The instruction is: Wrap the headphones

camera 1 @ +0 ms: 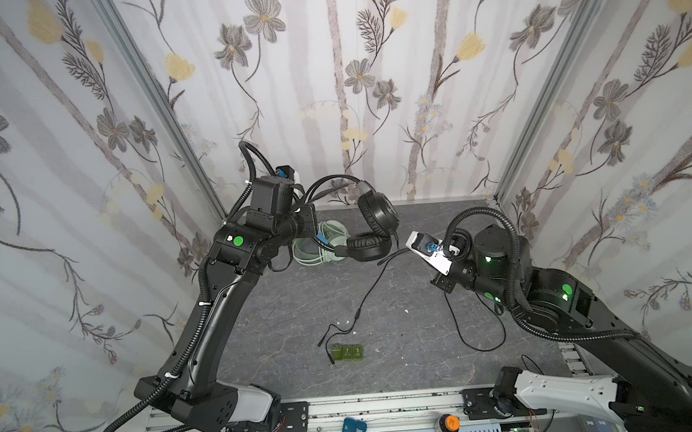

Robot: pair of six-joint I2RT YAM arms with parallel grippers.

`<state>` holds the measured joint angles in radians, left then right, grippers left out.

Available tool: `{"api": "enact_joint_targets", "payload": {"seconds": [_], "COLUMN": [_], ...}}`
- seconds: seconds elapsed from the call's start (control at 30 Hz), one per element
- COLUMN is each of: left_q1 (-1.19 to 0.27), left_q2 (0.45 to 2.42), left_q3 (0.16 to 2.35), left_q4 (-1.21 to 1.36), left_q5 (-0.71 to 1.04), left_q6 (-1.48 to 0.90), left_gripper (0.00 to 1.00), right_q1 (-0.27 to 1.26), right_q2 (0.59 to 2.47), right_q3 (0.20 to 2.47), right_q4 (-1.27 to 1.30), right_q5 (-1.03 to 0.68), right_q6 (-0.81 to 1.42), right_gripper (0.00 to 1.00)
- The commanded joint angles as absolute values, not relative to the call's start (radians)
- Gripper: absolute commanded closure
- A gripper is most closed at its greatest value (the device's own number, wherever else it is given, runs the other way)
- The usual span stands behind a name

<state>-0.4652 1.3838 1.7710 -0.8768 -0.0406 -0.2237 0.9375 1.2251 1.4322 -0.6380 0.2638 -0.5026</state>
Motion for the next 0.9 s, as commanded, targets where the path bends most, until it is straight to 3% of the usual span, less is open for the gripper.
{"api": "enact_joint_targets", "payload": {"seconds": [0.0, 0.5, 0.87], "left_q1": [-0.475, -0.528, -0.626], "left_q2": [1.351, 1.32, 1.37], "left_q3": [1.715, 1.574, 1.591], "left_q4": [-0.788, -0.862, -0.868], "left_q5": [-0.009, 0.101, 0.148], "left_q6": [-0.159, -0.04, 0.019], "left_gripper": [1.0, 1.0, 1.0], "right_q1": [0.961, 0.991, 0.972], "right_q2": [1.299, 1.548, 1.626], "right_q3": [1.524, 1.805, 1.838], "right_q4": [-0.697, -0.681, -0.669], "right_q5": [0.39, 0.552, 0.581], "right_q6": [-0.584, -0.609, -0.564], "right_gripper": [1.0, 1.0, 1.0]}}
